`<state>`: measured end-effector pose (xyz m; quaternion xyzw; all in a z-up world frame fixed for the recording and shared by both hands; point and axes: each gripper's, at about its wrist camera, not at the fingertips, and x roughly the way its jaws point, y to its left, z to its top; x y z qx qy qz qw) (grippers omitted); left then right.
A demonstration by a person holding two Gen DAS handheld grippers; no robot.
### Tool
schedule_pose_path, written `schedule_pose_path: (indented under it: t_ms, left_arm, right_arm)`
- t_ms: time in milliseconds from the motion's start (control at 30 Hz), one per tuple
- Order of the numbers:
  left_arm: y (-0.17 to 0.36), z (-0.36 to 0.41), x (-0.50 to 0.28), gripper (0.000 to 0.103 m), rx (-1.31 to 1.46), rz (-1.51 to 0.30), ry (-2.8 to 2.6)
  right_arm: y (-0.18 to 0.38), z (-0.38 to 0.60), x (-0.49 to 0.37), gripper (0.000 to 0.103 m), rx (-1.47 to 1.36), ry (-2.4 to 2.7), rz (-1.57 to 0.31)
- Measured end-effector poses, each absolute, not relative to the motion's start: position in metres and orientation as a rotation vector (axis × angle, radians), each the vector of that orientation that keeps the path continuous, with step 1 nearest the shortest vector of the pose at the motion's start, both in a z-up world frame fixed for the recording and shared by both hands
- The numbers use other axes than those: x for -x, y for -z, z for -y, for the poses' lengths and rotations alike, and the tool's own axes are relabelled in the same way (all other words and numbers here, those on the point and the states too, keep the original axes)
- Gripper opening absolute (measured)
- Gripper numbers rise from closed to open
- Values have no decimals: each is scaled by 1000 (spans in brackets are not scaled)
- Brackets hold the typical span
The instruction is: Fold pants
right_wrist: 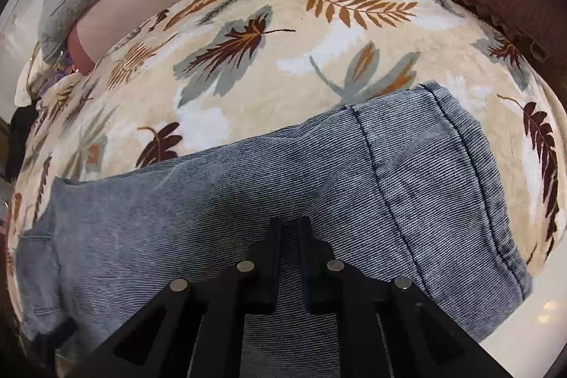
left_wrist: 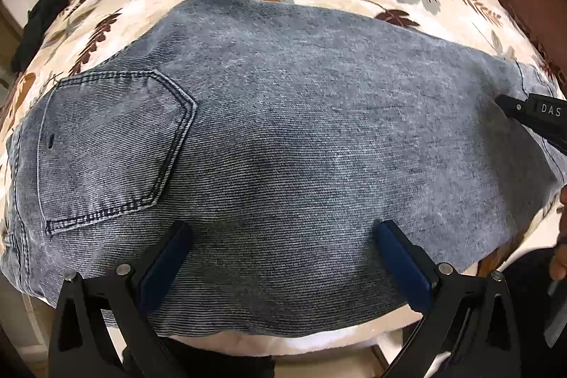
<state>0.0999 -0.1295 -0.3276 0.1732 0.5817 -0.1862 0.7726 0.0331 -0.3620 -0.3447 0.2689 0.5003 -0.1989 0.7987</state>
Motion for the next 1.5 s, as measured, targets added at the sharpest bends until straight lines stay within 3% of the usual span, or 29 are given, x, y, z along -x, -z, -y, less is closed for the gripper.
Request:
schedule_pose_path:
  t_ms: [433,500,600,633,733,767,1033,1500]
  left_arm:
    - [330,141,-96,103,-371,-1260,377]
    - [325,138,-93,103,-350,-1264,365]
    - [312,136,-81,103,-346,-1225,376]
    - [308,139,-77,103,-355,-1211,389]
    - [294,153,-61,103,-379,-1161,435]
    - [290,161,-55,103,-380,-1149,460]
    - [288,205,-22,103,-460,-1104,538]
    - [303,143,-76,103,-322,-1161,330]
  right_arm:
    - [336,362,-29,13,-524,313,-1090]
    - [324,364,-15,19,-571,219,-1027]
    - [296,376,24,19,-598,130,-862]
    - [288,384,39,24,-611,120,-814]
    - [280,415,94,65,-712,162,-699]
    - [281,426,111,67,-763,172,-662]
    - [328,478,174,67,-1086,177,-623]
    - [382,477,144,68,-1258,118,-621]
